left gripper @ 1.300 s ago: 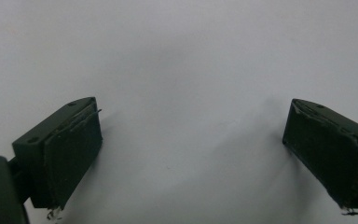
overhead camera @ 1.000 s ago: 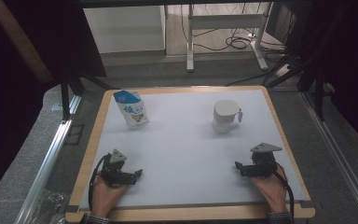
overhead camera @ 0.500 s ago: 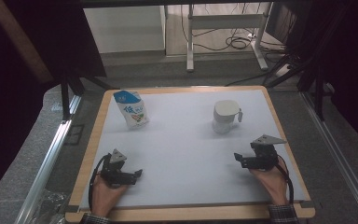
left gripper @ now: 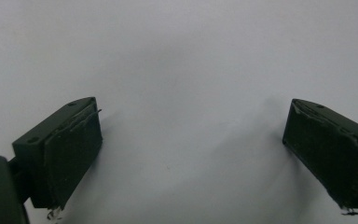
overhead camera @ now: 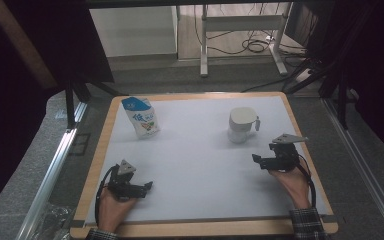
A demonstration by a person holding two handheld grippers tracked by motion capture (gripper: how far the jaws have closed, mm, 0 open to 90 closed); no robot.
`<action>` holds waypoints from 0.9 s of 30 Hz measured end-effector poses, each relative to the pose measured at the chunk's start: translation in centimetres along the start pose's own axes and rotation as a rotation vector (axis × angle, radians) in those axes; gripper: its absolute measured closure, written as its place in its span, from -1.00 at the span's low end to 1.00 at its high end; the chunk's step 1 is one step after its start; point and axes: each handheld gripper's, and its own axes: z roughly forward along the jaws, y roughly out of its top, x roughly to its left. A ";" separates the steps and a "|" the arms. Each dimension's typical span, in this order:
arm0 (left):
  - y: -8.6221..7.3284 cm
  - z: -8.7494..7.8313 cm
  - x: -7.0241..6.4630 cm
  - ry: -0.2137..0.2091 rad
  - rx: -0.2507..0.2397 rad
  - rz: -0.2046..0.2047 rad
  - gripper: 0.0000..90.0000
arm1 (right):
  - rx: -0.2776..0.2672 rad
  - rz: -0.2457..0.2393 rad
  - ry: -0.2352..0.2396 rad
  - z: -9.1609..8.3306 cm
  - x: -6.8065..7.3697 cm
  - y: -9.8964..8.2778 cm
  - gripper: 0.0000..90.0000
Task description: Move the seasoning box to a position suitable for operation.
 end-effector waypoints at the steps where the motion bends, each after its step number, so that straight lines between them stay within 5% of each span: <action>1: 0.0 0.0 0.0 0.000 0.000 0.000 -0.90 | 0.003 -0.003 -0.008 0.1 -0.2 0.2 -0.58; 9: 0.0 0.0 0.0 0.000 0.000 0.000 -0.90 | -0.018 -0.033 -0.050 0.6 -1.3 0.8 -0.36; 27: 0.0 0.0 0.0 -0.001 0.000 0.000 -0.90 | -0.037 0.034 -0.103 3.2 -3.4 3.1 0.17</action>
